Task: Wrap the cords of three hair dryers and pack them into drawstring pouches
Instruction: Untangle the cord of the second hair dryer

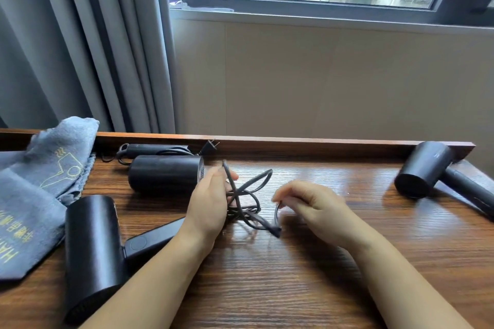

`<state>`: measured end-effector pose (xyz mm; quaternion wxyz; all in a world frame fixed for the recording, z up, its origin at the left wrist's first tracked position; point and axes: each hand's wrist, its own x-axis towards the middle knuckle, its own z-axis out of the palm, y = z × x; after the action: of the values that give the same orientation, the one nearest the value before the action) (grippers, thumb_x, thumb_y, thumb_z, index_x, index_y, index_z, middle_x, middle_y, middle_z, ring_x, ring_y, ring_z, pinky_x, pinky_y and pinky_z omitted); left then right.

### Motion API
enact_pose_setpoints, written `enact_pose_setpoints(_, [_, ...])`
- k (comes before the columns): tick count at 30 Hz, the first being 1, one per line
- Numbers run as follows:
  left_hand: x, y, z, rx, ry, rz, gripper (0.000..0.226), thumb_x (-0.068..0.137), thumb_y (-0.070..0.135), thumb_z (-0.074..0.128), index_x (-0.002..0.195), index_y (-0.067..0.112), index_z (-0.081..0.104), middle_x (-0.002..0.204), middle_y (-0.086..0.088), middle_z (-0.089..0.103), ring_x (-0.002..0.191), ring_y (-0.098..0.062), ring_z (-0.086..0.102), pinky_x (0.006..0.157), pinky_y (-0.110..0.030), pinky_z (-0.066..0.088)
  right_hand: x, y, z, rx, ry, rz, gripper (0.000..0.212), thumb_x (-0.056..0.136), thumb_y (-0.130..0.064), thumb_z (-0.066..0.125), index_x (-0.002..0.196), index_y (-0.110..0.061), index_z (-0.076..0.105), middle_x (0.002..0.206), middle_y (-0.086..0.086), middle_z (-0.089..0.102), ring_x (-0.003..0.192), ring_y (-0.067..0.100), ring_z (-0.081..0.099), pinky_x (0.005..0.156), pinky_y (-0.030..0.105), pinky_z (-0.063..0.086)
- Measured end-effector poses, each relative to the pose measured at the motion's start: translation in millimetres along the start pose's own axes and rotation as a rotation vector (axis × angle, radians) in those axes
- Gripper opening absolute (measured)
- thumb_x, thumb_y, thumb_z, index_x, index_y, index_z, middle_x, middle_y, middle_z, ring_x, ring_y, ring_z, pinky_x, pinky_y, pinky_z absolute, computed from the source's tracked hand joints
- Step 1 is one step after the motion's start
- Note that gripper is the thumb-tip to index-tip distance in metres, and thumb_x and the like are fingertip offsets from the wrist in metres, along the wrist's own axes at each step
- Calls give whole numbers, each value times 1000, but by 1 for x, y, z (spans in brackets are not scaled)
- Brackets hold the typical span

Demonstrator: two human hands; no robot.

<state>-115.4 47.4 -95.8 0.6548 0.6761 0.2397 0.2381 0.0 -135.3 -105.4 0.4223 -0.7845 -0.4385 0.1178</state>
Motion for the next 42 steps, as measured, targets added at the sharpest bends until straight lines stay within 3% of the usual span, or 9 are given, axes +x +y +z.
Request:
enact_pose_setpoints(3, [0,-1,-1,45,29,14,28,86,49,39,88,31,60,71,11,56,78,-21,56,80,-53,51,-3,-9,3,236,-123,57,21,92,-10,62,95,-30,56,92,5,72,88,15,67,83,35,50])
enact_pose_setpoints(10, [-1,0,0,121,117,0,19,104,35,38,122,33,42,97,1,62,97,-20,57,88,-42,44,-9,-25,7,536,-179,-19,11,91,-1,57,92,-9,50,84,3,66,79,14,61,71,18,46])
enact_pose_setpoints(17, [1,-7,-3,51,21,21,75,80,78,29,148,47,30,149,11,46,138,-9,41,116,-41,32,-9,-31,8,836,36,-77,29,77,-44,57,91,-19,54,81,5,43,75,22,31,71,37,28])
enact_pose_setpoints(20, [-3,-3,-4,112,-52,63,113,63,99,34,156,39,15,161,16,24,146,0,22,123,-35,18,-9,-31,3,667,238,-100,57,85,-74,49,93,-18,56,80,6,38,74,26,27,70,38,28])
enact_pose_setpoints(23, [-7,4,-6,214,-87,95,123,54,98,46,156,44,2,164,13,15,140,0,27,110,-22,23,-7,-27,-2,449,420,-73,54,90,-69,48,85,-17,63,71,-13,48,69,9,41,71,31,34])
enact_pose_setpoints(28, [-12,11,-6,258,-117,165,105,65,66,69,151,54,10,139,19,24,106,22,32,97,-20,26,-2,-16,-10,212,465,23,13,97,-24,61,99,-27,74,69,-12,63,62,4,49,64,26,39])
enact_pose_setpoints(32, [-8,3,-4,233,-91,141,82,81,56,66,150,53,22,135,17,26,121,4,36,92,-9,28,-2,-16,-4,164,269,38,21,97,-12,61,92,-29,73,70,-12,62,71,2,55,72,21,42])
enact_pose_setpoints(36, [-8,0,-3,284,-75,165,68,89,49,62,148,52,28,134,15,31,120,-1,39,102,-22,29,-3,-20,7,160,107,-21,20,96,-24,53,102,-30,71,81,-6,67,87,8,62,84,20,46])
enact_pose_setpoints(42, [-3,-7,-4,286,-45,154,35,85,50,69,111,53,46,123,1,50,107,-9,54,98,-41,48,-3,-16,11,217,175,-78,35,79,-4,46,105,-25,56,98,-10,61,96,13,57,90,35,46])
